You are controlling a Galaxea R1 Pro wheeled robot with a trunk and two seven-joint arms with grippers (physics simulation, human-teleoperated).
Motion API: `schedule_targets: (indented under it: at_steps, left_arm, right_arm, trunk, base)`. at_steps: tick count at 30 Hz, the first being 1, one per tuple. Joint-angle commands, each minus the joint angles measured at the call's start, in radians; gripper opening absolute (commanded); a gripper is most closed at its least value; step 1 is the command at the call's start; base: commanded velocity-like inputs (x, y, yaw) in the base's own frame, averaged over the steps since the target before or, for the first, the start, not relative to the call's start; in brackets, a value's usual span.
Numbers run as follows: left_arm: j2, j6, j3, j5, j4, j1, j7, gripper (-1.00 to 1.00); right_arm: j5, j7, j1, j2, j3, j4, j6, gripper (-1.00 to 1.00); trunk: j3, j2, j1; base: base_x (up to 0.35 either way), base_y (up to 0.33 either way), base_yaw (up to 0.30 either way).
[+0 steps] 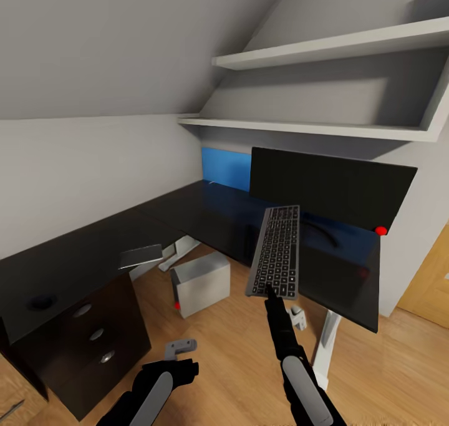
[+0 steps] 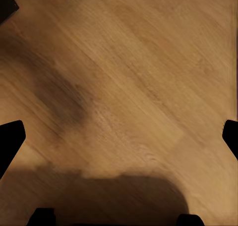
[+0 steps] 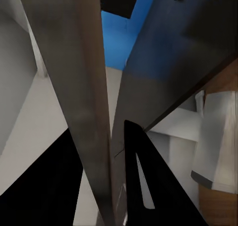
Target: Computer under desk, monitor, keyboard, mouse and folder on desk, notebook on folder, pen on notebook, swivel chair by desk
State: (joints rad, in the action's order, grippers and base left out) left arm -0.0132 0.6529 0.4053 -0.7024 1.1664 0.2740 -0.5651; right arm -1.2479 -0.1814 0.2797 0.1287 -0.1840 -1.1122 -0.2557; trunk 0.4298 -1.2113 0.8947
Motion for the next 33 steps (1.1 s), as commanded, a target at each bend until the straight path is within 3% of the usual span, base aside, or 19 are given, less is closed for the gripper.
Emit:
schedule_targets:
  at_steps: [1,9,24,33]
  left_arm:
    - [0.0,0.001,0.001,-0.011,0.001,0.001,-0.01,1.0]
    - [0.0,0.001,0.001,-0.011,0.0,0.001,-0.01,1.0]
    - [0.0,0.001,0.002,-0.011,-0.001,0.001,-0.01,1.0]
    - [-0.001,0.001,0.003,-0.01,-0.001,0.001,-0.01,1.0]
  right_arm:
    - [-0.008,-0.006,0.001,0.0,-0.003,0.003,-0.005,-1.0]
    - [-0.01,-0.01,0.001,-0.001,-0.002,0.008,0.001,-1.0]
    - [-0.011,-0.007,0.001,-0.001,-0.008,0.008,0.005,-1.0]
    - [-0.01,-0.004,0.001,0.0,-0.009,0.011,0.003,-1.0]
  trunk:
    - [0.001,-0.001,0.0]
    - [0.002,-0.001,0.0]
    - [0.003,-0.001,0.0]
    - [0.003,-0.001,0.0]
  base:
    - [0.0,0.0,-0.273]
    - [0.0,0.0,-0.22]
    - [0.0,0.0,-0.014]
    - [-0.202,0.187,-0.228]
